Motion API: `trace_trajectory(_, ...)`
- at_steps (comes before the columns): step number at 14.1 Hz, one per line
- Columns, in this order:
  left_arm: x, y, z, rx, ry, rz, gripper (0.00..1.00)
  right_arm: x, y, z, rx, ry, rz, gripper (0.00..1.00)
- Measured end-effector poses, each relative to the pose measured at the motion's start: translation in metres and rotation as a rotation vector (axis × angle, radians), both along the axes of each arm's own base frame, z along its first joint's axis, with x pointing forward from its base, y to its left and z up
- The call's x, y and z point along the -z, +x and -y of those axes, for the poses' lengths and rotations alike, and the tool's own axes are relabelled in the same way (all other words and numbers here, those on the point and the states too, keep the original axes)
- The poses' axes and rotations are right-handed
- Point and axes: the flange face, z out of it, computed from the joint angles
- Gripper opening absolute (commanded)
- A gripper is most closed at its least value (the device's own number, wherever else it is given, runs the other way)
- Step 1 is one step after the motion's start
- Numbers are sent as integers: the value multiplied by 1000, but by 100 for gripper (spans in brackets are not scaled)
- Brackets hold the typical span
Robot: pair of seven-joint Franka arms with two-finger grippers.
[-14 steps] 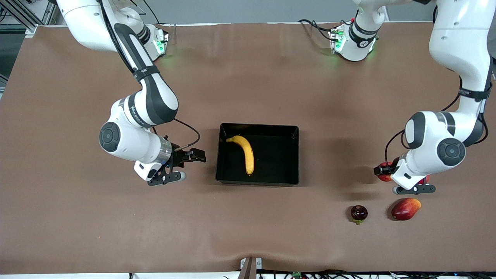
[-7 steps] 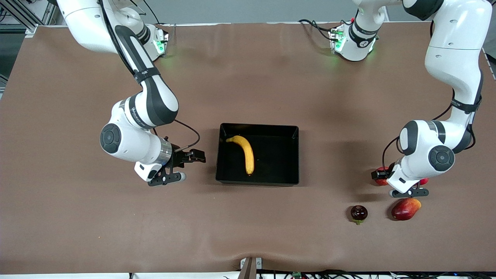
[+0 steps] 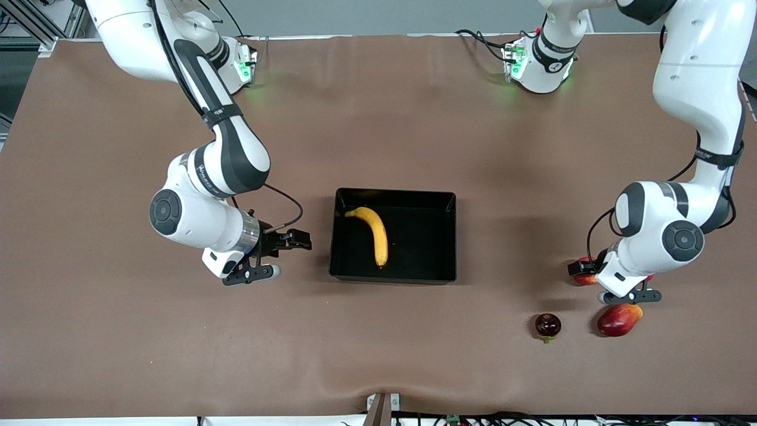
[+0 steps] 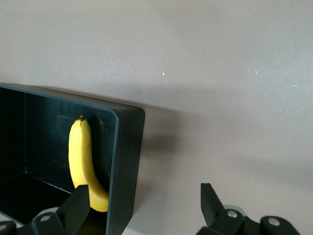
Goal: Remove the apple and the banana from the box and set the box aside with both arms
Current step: 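Move the left gripper back into the box over the banana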
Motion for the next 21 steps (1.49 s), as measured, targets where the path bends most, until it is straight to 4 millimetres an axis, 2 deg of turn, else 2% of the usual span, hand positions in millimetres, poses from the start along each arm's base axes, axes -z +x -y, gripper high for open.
trace_trajectory(2, -41, -7, 27, 2, -4, -19, 100, -2, 3, 4, 7, -1, 4, 100)
trace_trajectory(4, -79, -17, 63, -21, -11, -24, 100, -4, 5, 8, 13, -2, 9, 100)
trace_trajectory(5, -91, -22, 84, -31, -18, -21, 100, -5, 6, 8, 14, -2, 10, 100)
trace_trajectory(8, -111, -37, 165, -38, -63, -1, 100, -5, 6, 9, 15, -1, 11, 100)
trace_trajectory(11, -125, -53, 272, -18, -105, 31, 100, -5, 6, 9, 15, -1, 11, 100)
trace_trajectory(12, -125, -61, 309, -33, -116, 34, 100, -5, 6, 9, 16, -1, 11, 100)
trace_trajectory(14, -110, -73, 370, -61, -132, 26, 100, -5, 7, 10, 17, -2, 11, 100)
trace_trajectory(16, -86, -78, 413, -86, -121, 31, 100, -5, 8, 13, 21, -4, 11, 100)
trace_trajectory(19, -35, -98, 471, -121, -97, 84, 100, -5, 8, 16, 25, -7, 11, 100)
trace_trajectory(21, 0, -115, 500, -143, -115, 96, 100, -5, 8, 16, 25, -7, 9, 100)
